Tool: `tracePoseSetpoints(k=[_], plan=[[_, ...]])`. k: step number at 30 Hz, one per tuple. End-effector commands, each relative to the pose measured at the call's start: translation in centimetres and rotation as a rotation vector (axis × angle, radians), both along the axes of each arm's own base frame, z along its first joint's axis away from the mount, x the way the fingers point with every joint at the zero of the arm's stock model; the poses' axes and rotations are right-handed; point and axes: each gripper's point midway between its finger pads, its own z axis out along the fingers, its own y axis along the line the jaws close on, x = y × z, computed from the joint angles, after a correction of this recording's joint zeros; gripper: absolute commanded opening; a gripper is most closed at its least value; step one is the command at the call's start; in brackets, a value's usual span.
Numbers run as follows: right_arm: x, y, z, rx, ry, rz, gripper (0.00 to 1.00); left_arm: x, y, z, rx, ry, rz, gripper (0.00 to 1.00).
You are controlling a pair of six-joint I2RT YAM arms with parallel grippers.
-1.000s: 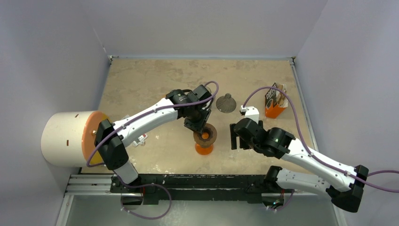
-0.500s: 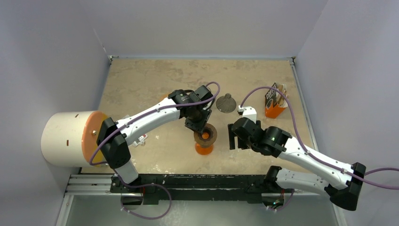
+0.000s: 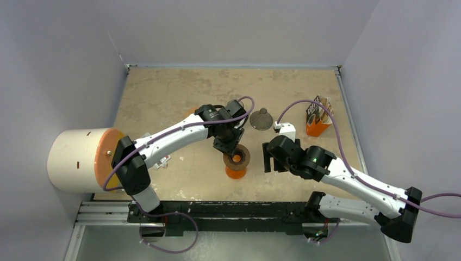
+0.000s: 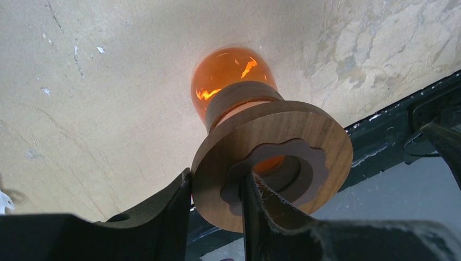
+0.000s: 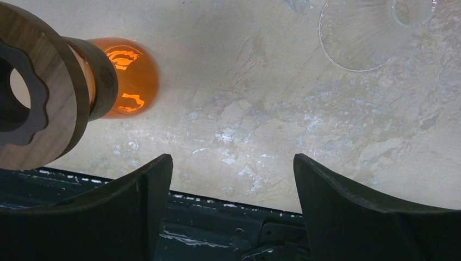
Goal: Place the coffee filter in the dripper
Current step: Place the dripper holder onto the coffee server.
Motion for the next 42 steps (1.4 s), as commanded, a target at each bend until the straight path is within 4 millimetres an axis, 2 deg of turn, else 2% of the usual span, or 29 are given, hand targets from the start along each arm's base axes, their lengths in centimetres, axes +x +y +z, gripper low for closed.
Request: tracePoseSetpoints(k=[1,5,24,31,42], plan=[[0.1,0.1,-0.1,0.004,-0.003,-0.009,0.84,-0.9,0.1,2.0,-0.049,-0.022,-0.016,0.0],[0.0,0.1,-0.2,0.007,0.0,-0.011,0.84,-1.2,0.2,2.2,-0.055,-0.026,-0.014,0.0],[0.1,0.5,-0.1,0.006,0.005,0.001,0.84,-1.4,-0.7,0.3,-0.032,0.016,-0.04,0.01],[0.1,0.5,-0.2,0.001,0.007,0.004,0.85,-1.0,-0.6,0.2,-0.01,0.006,-0.037,0.09],[0.2,0.6,-0.1,0.009,0.003,0.009,0.86,-0.6,-0.6,1.2,-0.026,-0.032,-0.042,0.36]])
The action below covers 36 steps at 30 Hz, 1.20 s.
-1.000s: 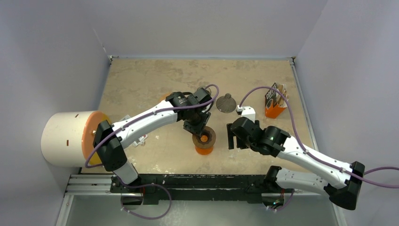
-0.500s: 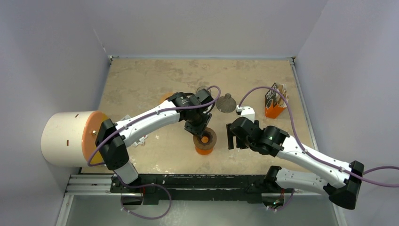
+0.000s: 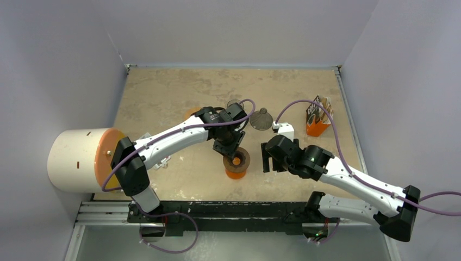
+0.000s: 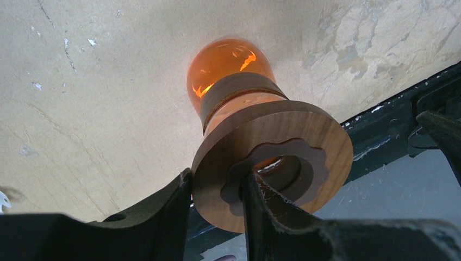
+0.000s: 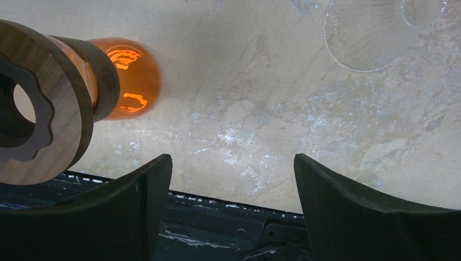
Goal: Place the coffee filter in the dripper
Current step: Place the dripper holder onto the coffee server.
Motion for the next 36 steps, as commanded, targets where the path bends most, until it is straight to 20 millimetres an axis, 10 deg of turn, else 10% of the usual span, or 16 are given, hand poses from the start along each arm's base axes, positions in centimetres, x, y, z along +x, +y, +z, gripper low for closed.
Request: tracePoseSetpoints(k=[1,25,31,36], plan=[[0.1,0.2,0.2,0.011,-0.007,0.003,0.86,0.5,-0.7,1.6,-0.039,-0.048,-0.02,0.37],[0.4,2.0,2.2,0.099,-0.034,0.048,0.82,1.9,1.9,7.2,-0.091,-0.242,0.035,0.51],[0.5,3.6,2.1,0.139,-0.02,0.08,0.56,2.5,4.7,7.1,-0.121,-0.231,0.121,0.0],[0.7,5.1,1.7,0.161,0.003,0.103,0.14,2.6,5.8,5.8,-0.134,-0.189,0.155,0.0]])
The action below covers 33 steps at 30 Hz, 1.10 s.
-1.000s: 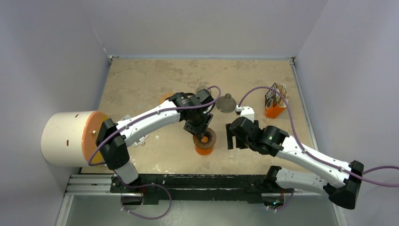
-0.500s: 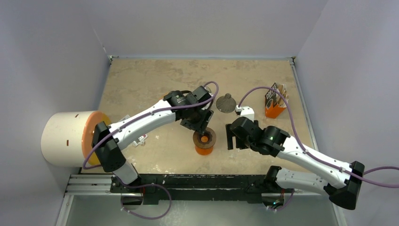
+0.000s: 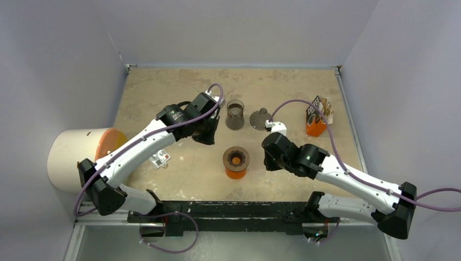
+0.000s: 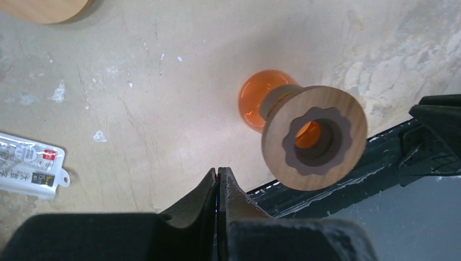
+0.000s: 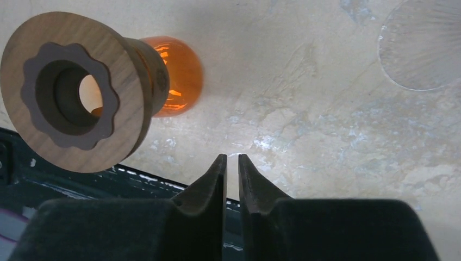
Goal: Place the coffee filter in the dripper
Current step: Place the dripper holder onto the coffee server.
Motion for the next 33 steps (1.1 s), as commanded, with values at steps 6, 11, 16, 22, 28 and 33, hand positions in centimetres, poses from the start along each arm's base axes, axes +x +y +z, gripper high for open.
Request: tracePoseSetpoints(k=[6,11,16,22,28,33], plan=[[0.7,3.7,1.1,0.1,0.011,0.053,0.0,-1.1,-0.4,-3.4,-0.05,0.119,-0.016,0.0],[0.7,4.9,0.9,0.131,0.031,0.066,0.0,-1.5,-1.1,-4.7,-0.053,0.172,-0.035,0.0],[0.8,5.7,0.7,0.156,0.042,0.06,0.0,-1.5,-1.2,-5.4,-0.045,0.189,-0.039,0.0],[1.1,6.4,0.7,0.184,0.049,0.039,0.0,-1.6,-1.4,-5.6,-0.044,0.199,-0.048,0.0],[1.6,6.6,1.0,0.2,0.036,0.006,0.0,-1.8,-1.6,-6.0,-0.047,0.218,-0.055,0.0],[1.9,6.7,1.0,0.211,0.033,-0.019,0.0,-1.9,-1.7,-6.1,-0.052,0.226,-0.059,0.0]])
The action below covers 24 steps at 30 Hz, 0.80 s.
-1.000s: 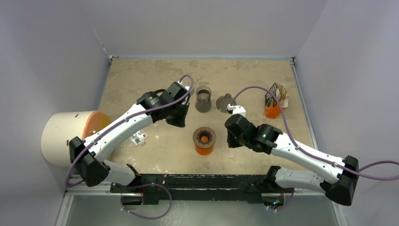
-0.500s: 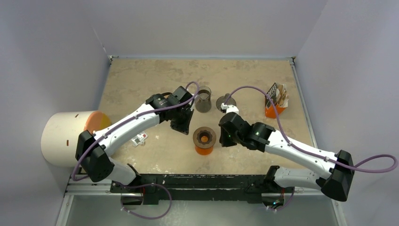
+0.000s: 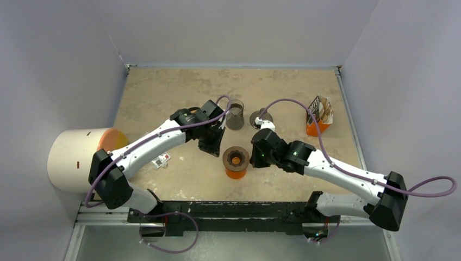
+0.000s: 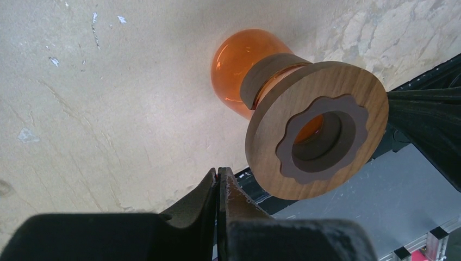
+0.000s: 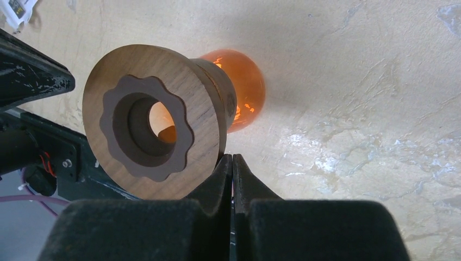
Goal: Place the coffee filter in the dripper
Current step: Place the dripper holder onto the coffee server.
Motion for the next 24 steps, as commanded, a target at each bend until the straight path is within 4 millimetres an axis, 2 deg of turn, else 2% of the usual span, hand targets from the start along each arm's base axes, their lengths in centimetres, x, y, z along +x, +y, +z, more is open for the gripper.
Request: tracePoseSetpoints(k=[1,12,18,24], plan=[[1.1,1.0,1.9,0.062,-0.039,-0.047,0.0,0.1,-0.5,0.0,-0.027,0.005,-0.001,0.0],[1.6,0.6,2.1,0.054,-0.059,-0.08,0.0,0.0,-0.7,-0.4,-0.031,0.018,-0.004,0.0],[1.7,-0.6,2.2,0.023,-0.078,-0.106,0.0,0.1,-0.9,-1.0,-0.029,0.032,-0.005,0.0],[1.5,-1.6,2.4,0.017,-0.094,-0.123,0.0,0.4,-1.6,-0.7,-0.047,0.029,-0.012,0.0]])
